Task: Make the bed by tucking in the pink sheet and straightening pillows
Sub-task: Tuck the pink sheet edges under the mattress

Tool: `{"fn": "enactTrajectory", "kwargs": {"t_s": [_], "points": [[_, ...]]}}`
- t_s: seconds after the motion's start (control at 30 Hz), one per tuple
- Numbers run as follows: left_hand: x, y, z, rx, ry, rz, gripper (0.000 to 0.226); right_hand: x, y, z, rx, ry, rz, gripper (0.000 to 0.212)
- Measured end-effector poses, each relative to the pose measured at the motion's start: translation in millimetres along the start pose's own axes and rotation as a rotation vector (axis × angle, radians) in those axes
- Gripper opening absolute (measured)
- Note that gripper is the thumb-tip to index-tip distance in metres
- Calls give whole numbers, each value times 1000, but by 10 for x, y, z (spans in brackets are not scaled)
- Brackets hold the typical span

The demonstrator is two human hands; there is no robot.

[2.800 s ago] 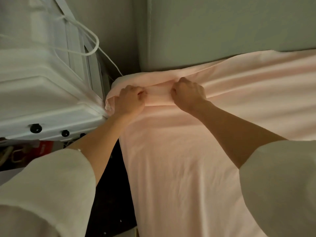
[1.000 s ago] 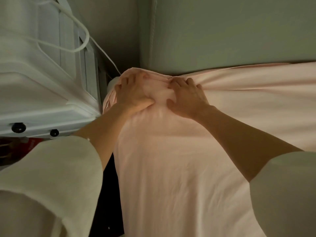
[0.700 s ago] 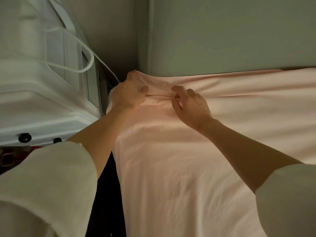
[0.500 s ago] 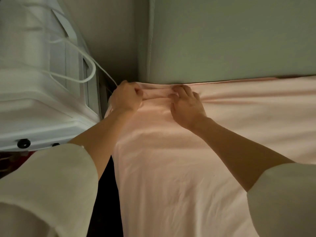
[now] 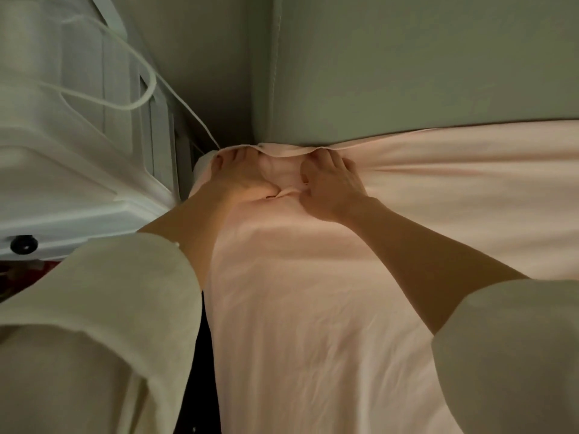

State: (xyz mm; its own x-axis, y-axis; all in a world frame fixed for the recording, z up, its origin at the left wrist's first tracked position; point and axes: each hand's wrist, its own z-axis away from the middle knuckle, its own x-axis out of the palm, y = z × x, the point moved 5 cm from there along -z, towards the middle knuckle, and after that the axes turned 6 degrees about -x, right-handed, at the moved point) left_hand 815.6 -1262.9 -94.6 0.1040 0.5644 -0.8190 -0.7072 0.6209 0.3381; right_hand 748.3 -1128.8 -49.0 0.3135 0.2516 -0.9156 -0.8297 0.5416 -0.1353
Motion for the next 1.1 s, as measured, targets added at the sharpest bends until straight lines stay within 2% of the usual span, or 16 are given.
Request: {"fn": "enactTrajectory", "kwargs": {"t_s": [0.07, 0.17, 0.23, 0.3, 0.37, 0.43, 0.57, 0.63, 0.73, 0.8, 0.93, 1.1], "points": [[-79, 2, 37, 42, -13, -28, 71, 27, 22, 18, -1, 57, -21, 45], [-205, 79, 236, 154, -8, -112, 47, 15, 22, 137, -20, 203, -115, 49], [-263, 129, 403, 227, 61, -106, 35, -44, 10, 203, -29, 280, -167, 54], [-334, 129, 541, 299, 197, -67, 26, -146, 0, 247, -29, 312, -192, 58], [-414, 93, 654, 342, 320, -28, 21, -220, -7, 239, -34, 270, -149, 60], [-469, 58, 759, 370, 376, -28, 25, -296, -20, 224, -25, 178, -85, 60], [-546, 60, 964, 419, 363, -23, 41, -409, -91, 235, -61, -67, 73, 51], [-572, 62, 1055, 475, 367, -69, 45, -429, -113, 311, -73, -112, 27, 52], [-615, 59, 1151, 532, 414, -92, 38, -468, -110, 435, -43, -100, -153, 54], [-708, 61, 1160, 487, 462, -42, 33, -548, -111, 465, -26, -54, -213, 55], [-833, 82, 1062, 315, 465, 74, 38, -675, -126, 402, -17, -66, -138, 53], [-910, 80, 975, 247, 538, 122, 37, -755, -100, 336, 24, -37, -204, 53]]}}
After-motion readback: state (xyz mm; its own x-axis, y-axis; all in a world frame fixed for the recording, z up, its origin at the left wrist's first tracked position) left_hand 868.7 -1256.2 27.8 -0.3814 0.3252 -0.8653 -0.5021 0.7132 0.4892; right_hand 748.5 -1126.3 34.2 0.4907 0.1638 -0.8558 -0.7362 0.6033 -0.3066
